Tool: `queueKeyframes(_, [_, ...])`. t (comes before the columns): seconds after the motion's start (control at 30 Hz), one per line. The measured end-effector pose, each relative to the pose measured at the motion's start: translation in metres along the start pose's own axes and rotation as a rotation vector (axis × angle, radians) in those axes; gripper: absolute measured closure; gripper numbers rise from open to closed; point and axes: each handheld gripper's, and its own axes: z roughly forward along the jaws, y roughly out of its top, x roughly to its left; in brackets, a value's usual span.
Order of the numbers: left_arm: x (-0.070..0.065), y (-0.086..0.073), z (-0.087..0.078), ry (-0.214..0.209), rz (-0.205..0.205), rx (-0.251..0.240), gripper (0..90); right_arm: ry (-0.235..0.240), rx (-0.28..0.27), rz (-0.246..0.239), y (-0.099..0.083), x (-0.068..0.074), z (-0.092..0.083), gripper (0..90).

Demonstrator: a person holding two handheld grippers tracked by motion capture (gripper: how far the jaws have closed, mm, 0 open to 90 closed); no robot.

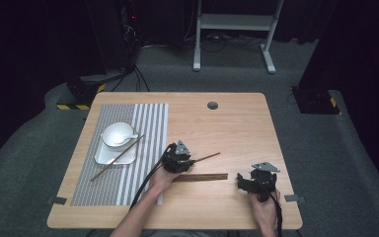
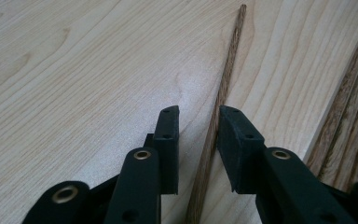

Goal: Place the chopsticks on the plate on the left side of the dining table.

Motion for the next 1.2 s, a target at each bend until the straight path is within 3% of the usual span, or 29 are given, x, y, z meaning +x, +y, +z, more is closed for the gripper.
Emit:
queueKeyframes(0.27, [-0.002,0.007,0.004,-0.009,0.024,0.022,70.2,0.000,0.000,0.000,0.000,0.000,0.000,12.7])
queueKeyframes(0.87, [0.000,0.009,0.008,-0.049,0.044,0.011,77.6,0.000,0.000,0.000,0.000,0.000,0.000,12.7])
queueKeyframes(1.03, [0.000,0.015,0.009,-0.052,0.072,0.050,78.3,0.000,0.000,0.000,0.000,0.000,0.000,12.7])
queueKeyframes(1.2, [0.001,0.015,0.009,-0.059,0.080,0.046,81.1,0.000,0.000,0.000,0.000,0.000,0.000,12.7])
